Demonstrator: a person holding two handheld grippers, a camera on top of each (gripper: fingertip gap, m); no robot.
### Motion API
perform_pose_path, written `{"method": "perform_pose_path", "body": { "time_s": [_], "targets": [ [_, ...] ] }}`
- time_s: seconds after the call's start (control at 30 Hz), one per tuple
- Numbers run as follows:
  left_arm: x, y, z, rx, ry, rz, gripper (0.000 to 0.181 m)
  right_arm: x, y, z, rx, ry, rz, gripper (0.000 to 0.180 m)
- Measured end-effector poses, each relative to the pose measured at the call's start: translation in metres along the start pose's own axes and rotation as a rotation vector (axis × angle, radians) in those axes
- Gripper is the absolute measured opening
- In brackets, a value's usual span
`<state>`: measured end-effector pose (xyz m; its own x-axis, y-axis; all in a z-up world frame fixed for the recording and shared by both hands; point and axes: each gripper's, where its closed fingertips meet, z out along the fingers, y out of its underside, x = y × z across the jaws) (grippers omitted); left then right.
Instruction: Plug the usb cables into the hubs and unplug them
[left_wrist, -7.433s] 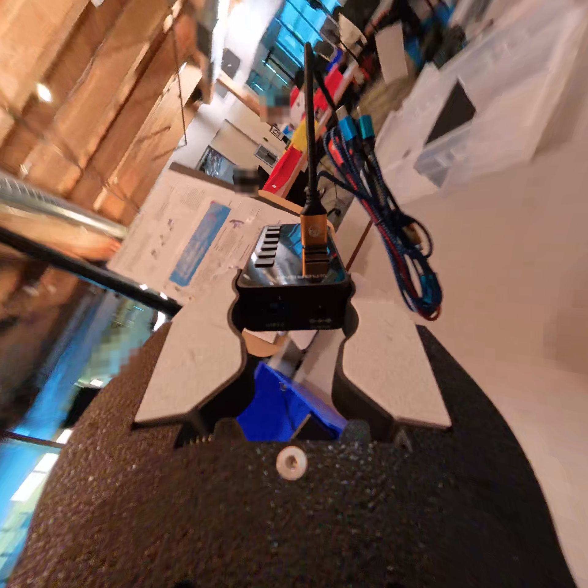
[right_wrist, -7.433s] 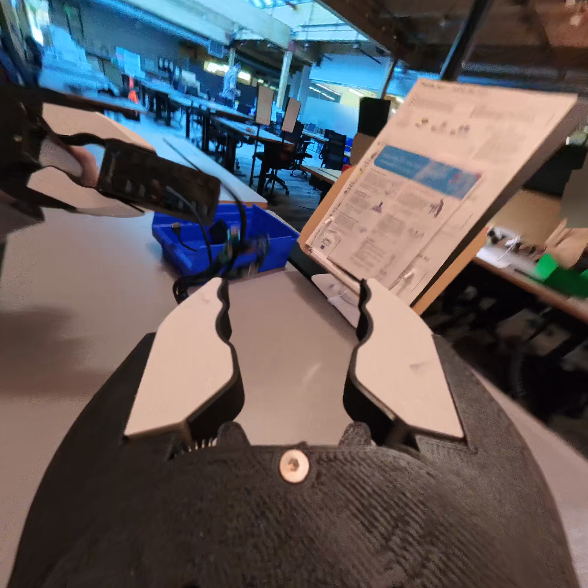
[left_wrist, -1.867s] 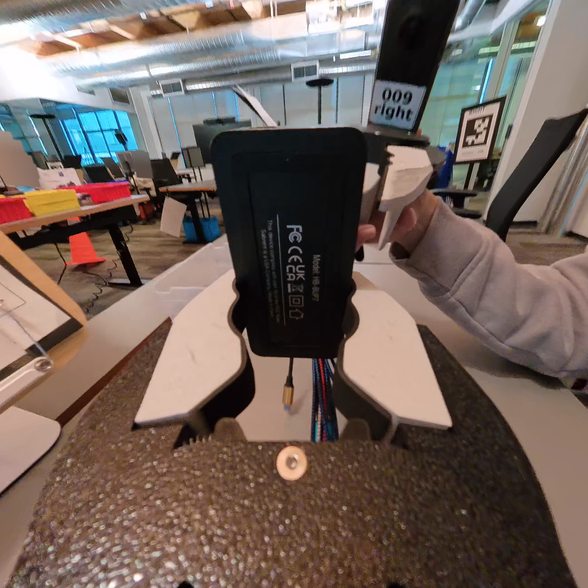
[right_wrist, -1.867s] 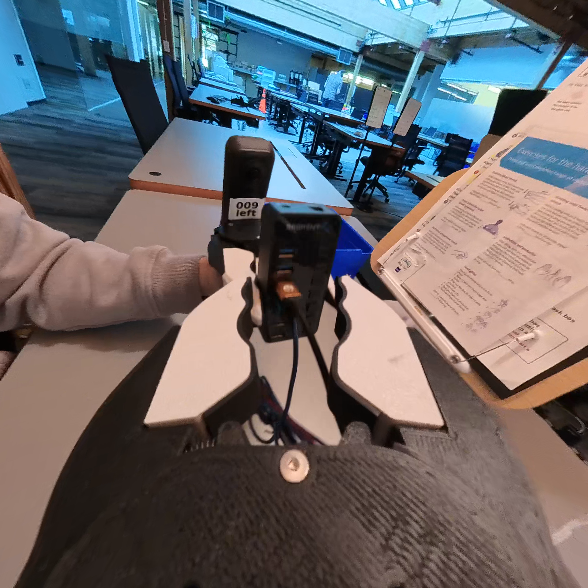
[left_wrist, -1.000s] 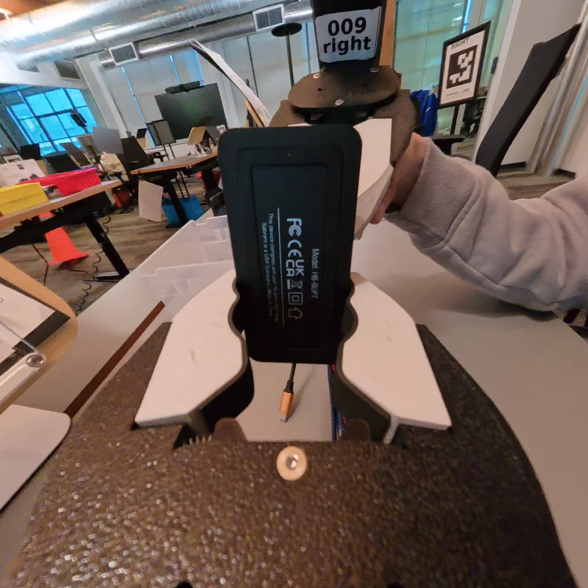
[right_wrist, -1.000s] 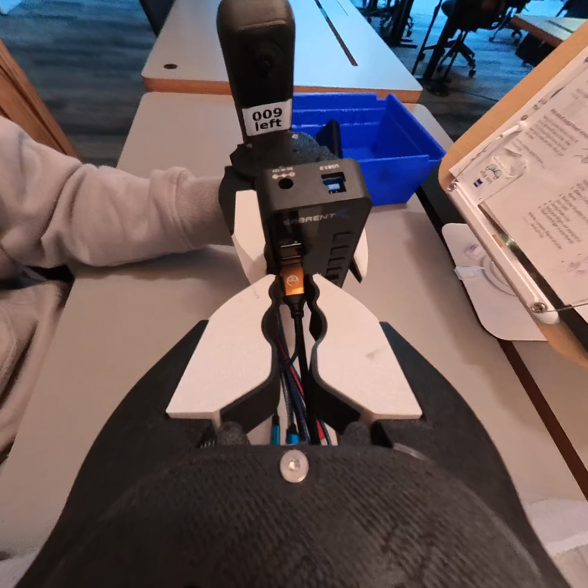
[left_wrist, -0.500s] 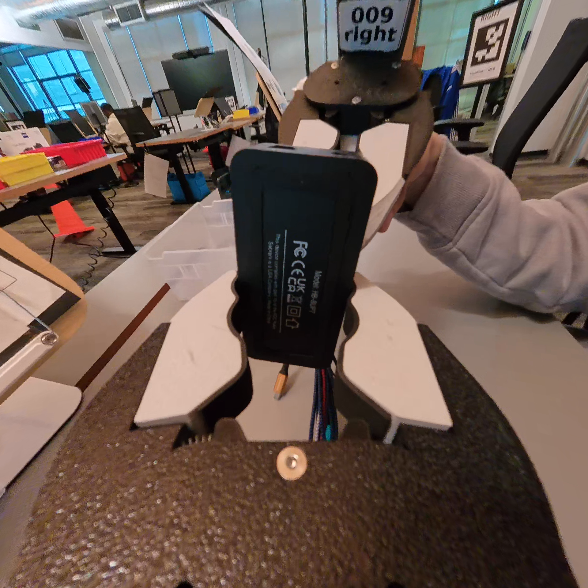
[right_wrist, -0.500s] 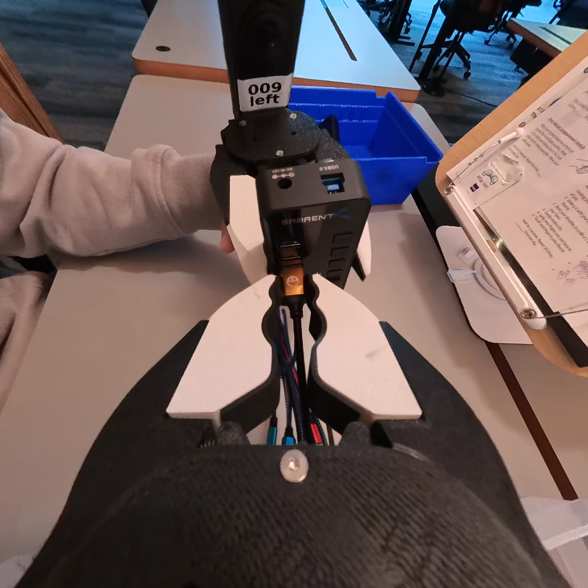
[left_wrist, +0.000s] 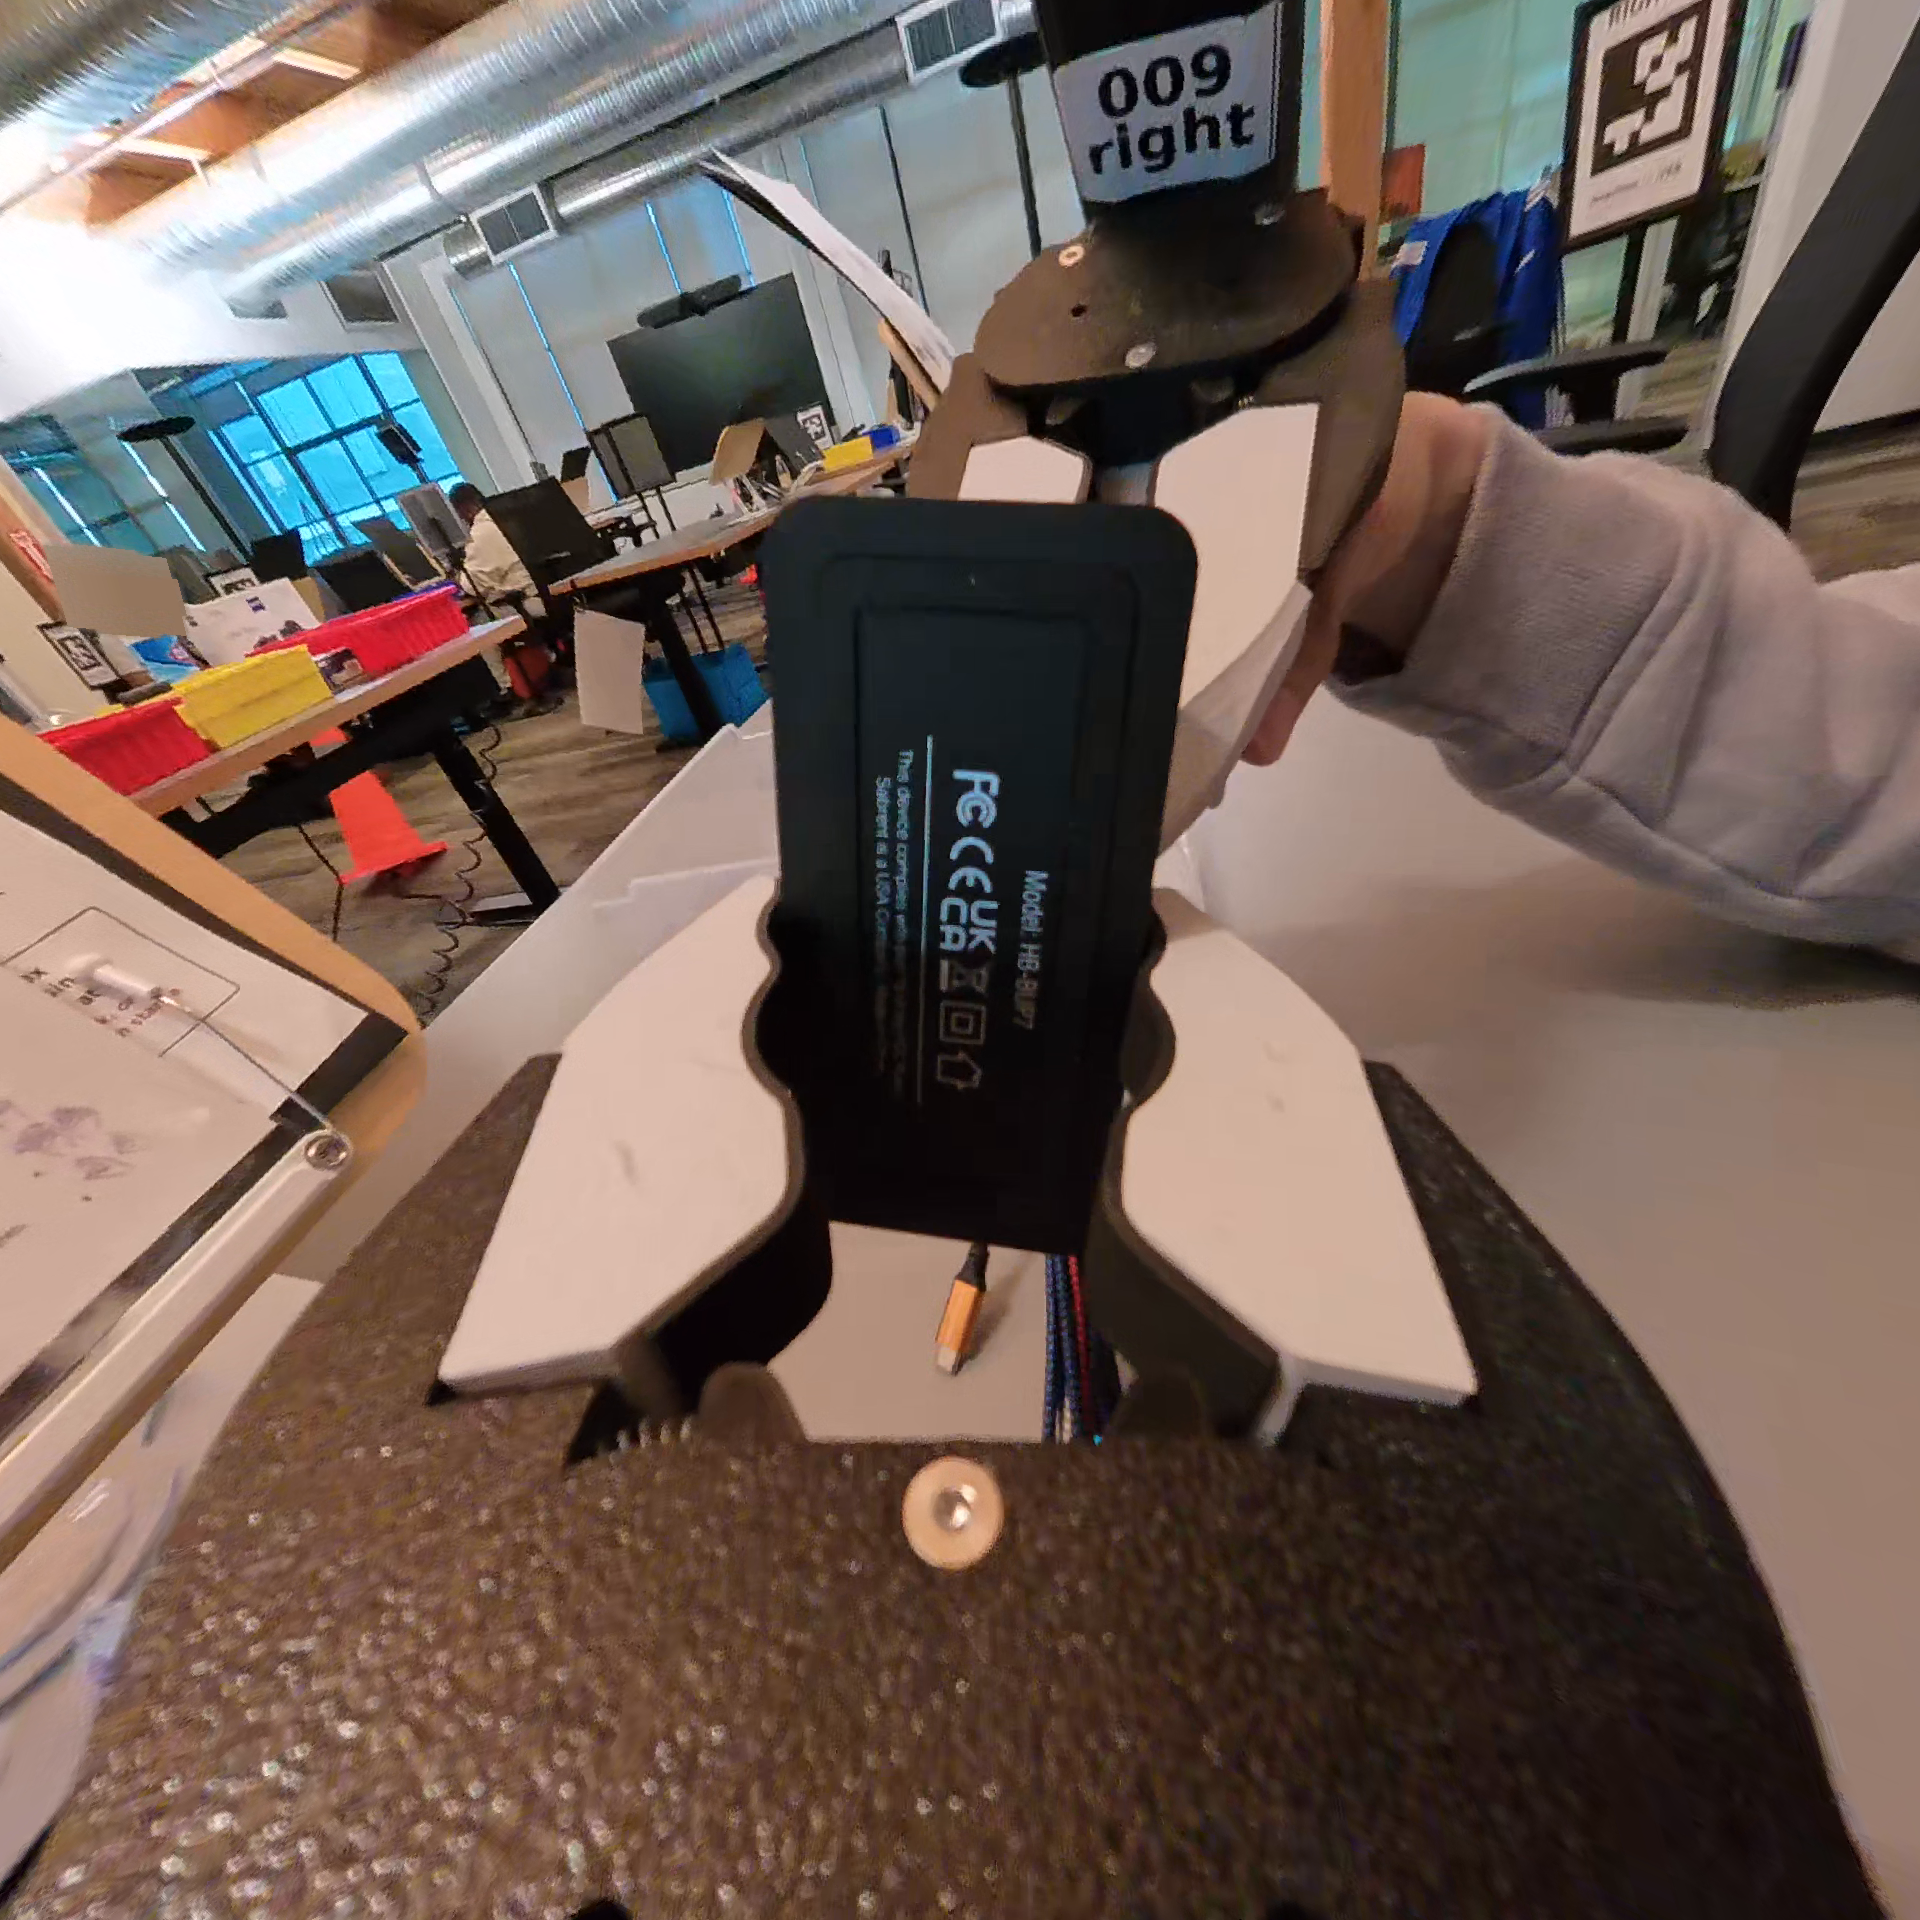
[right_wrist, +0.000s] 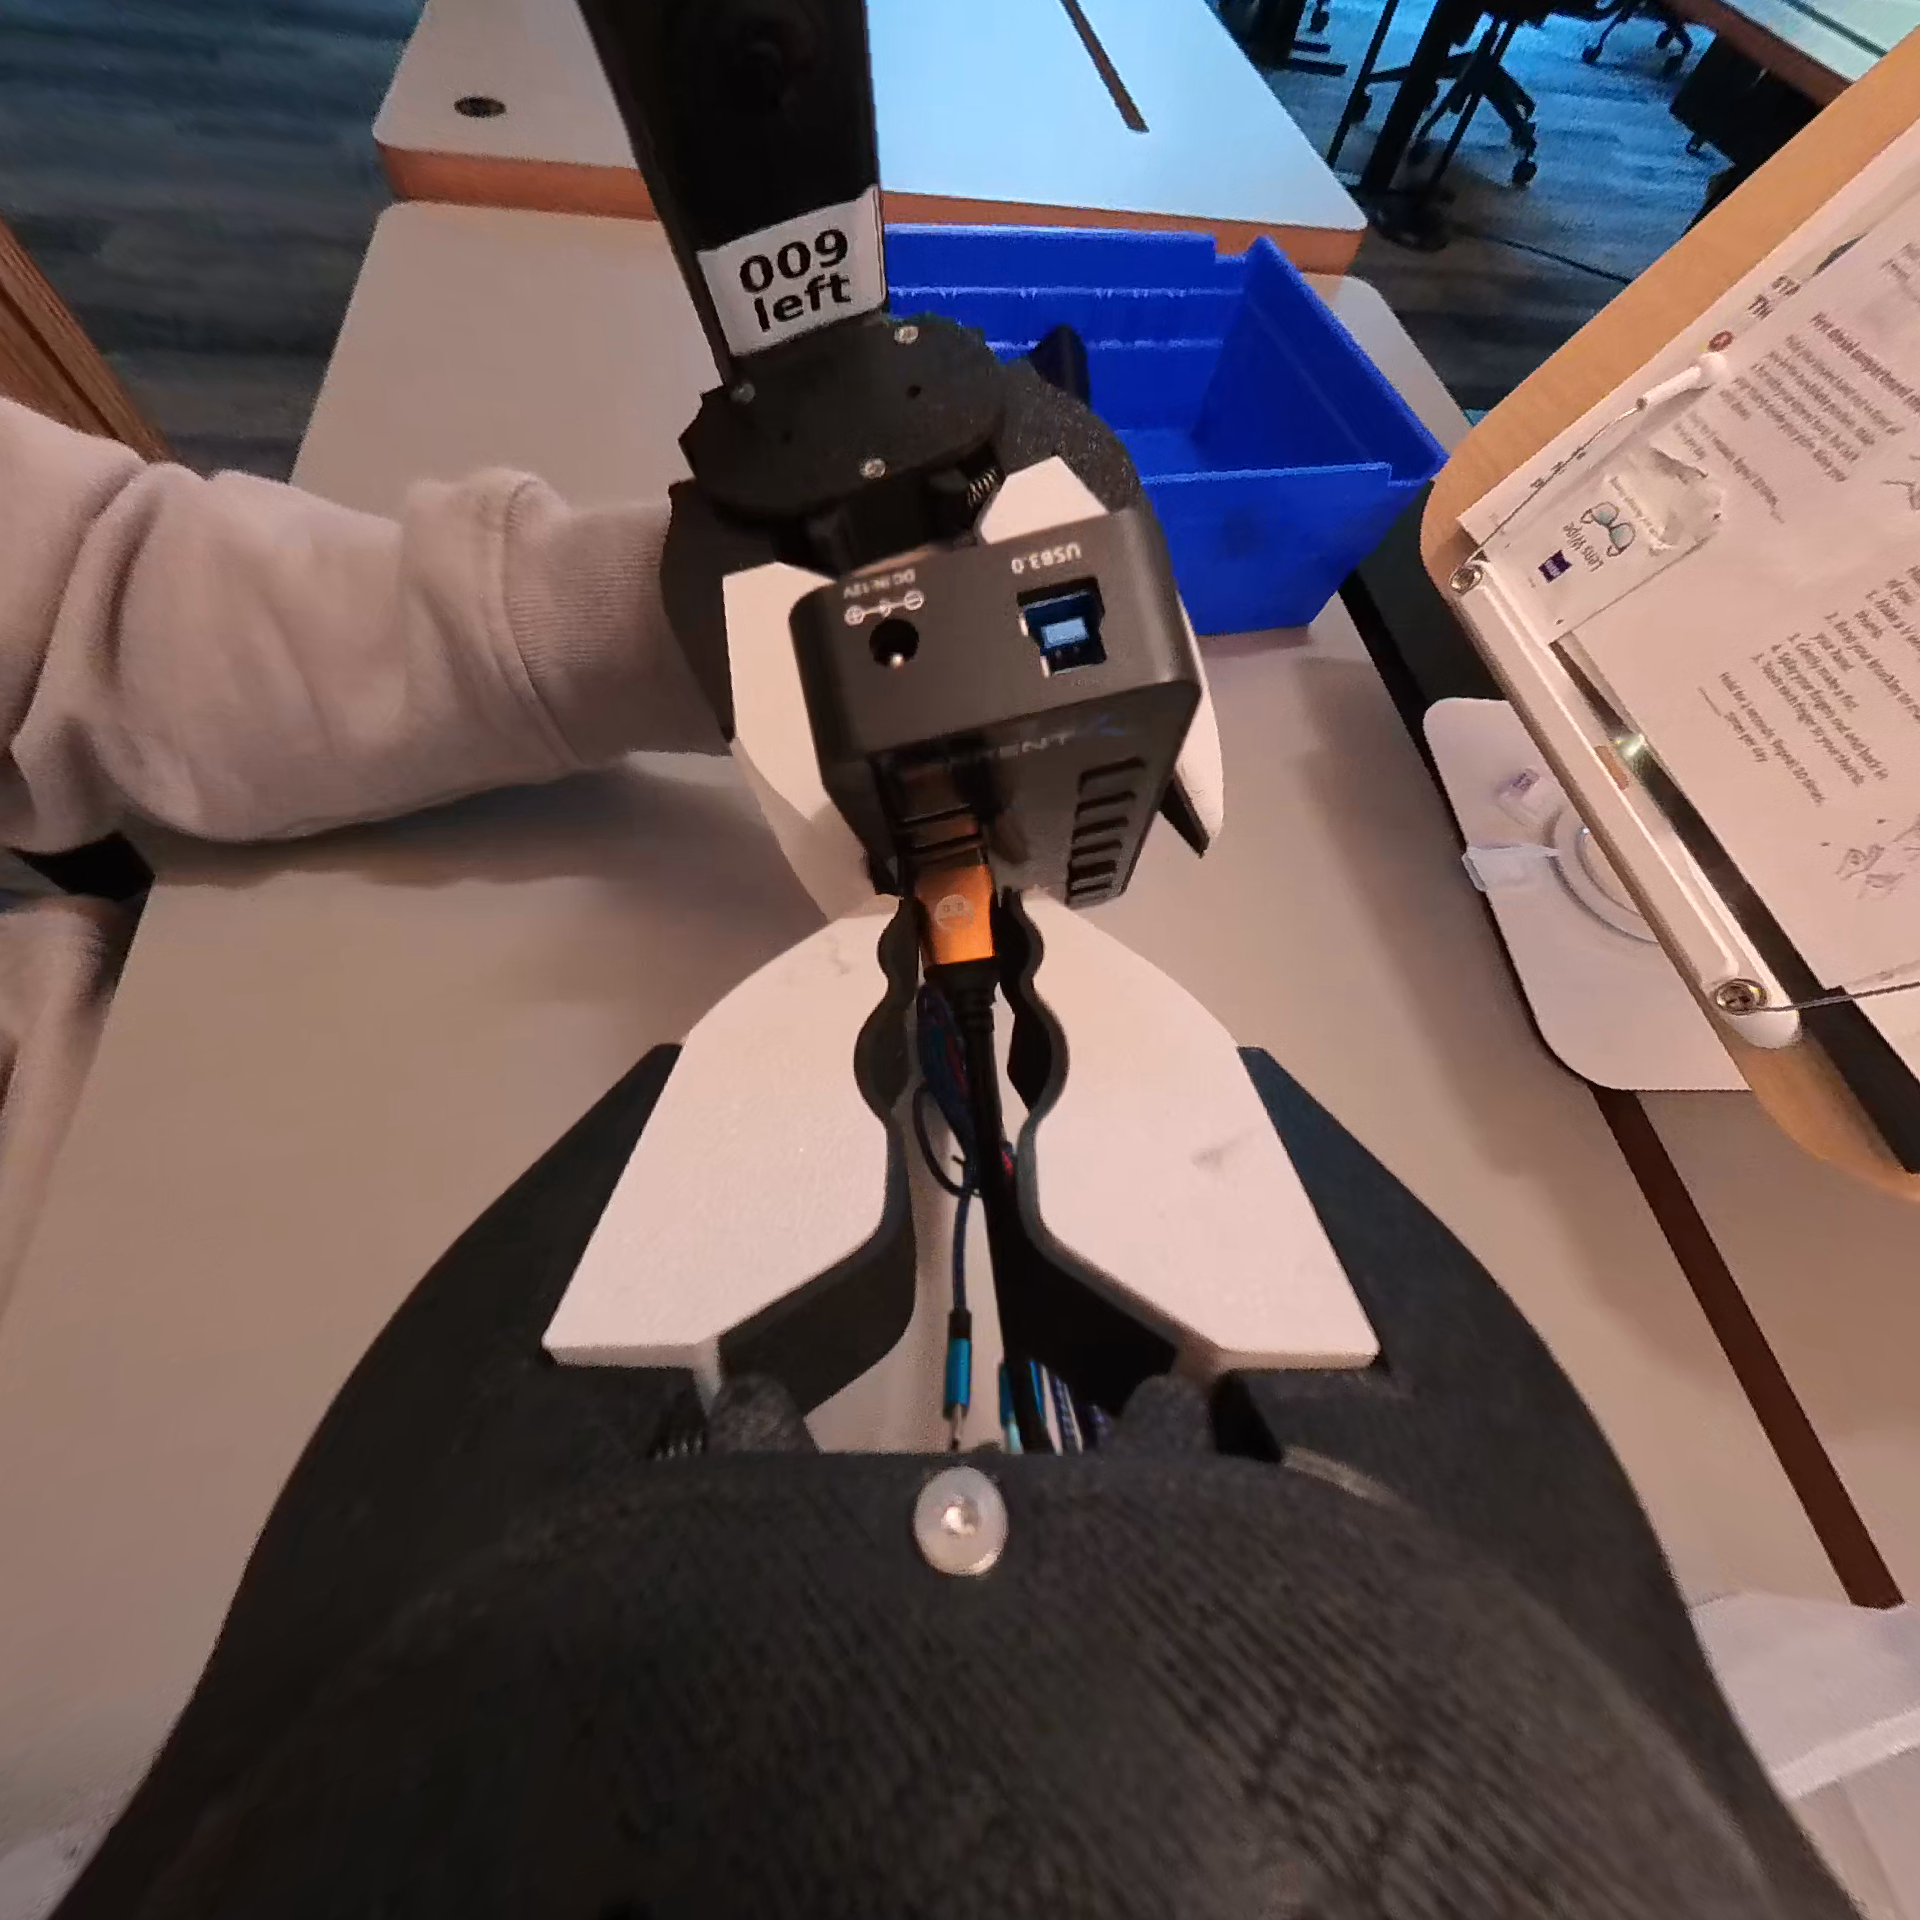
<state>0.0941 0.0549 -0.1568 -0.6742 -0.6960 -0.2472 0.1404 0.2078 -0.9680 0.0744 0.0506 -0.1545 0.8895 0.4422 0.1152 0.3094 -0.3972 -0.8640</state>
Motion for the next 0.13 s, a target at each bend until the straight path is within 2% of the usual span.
{"method": "perform_pose_path", "body": {
  "time_s": [0.13],
  "targets": [
    [0.0005,0.0012,-0.0009,0.041,0.023,-0.035,0.060,-0.0003,0.0017,0.0017,-0.026,0.012,-0.013,0.016]
  ]
}}
